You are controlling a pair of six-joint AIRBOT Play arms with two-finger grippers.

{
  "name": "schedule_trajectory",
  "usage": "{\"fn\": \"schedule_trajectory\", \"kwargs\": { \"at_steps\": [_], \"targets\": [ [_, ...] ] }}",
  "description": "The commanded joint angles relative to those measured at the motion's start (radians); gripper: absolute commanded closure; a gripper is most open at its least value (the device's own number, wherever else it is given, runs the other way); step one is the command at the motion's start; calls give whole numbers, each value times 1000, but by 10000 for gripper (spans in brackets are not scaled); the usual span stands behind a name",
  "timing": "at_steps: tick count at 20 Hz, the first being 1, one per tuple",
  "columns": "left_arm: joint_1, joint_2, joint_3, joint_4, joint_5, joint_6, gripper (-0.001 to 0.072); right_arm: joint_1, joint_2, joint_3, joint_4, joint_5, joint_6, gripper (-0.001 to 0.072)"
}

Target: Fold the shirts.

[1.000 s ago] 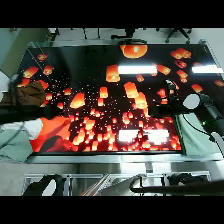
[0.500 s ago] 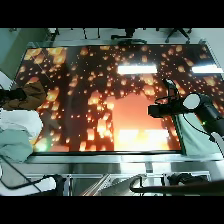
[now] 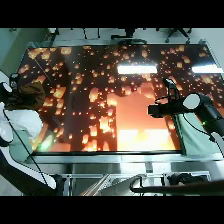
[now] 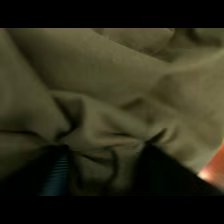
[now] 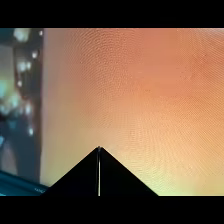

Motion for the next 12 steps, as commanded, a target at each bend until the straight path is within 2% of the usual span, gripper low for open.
{"fn": "schedule_trajectory", "kwargs": {
  "at_steps": [1,3,7,10,12],
  "targets": [
    [0,-114,109,18,-134,-4,695,1,0,0,0,0,0,690],
    [-16,-116,188,-21,-173,-14,694,1,0,0,0,-1,0,690],
    [-67,-26,344,-258,-189,-13,695,1,0,0,0,0,0,690],
    [-143,136,317,-382,-146,1,695,1,0,0,0,-1,0,690],
    [-209,248,267,-404,-180,2,694,1,0,0,0,0,0,690]
  ]
}}
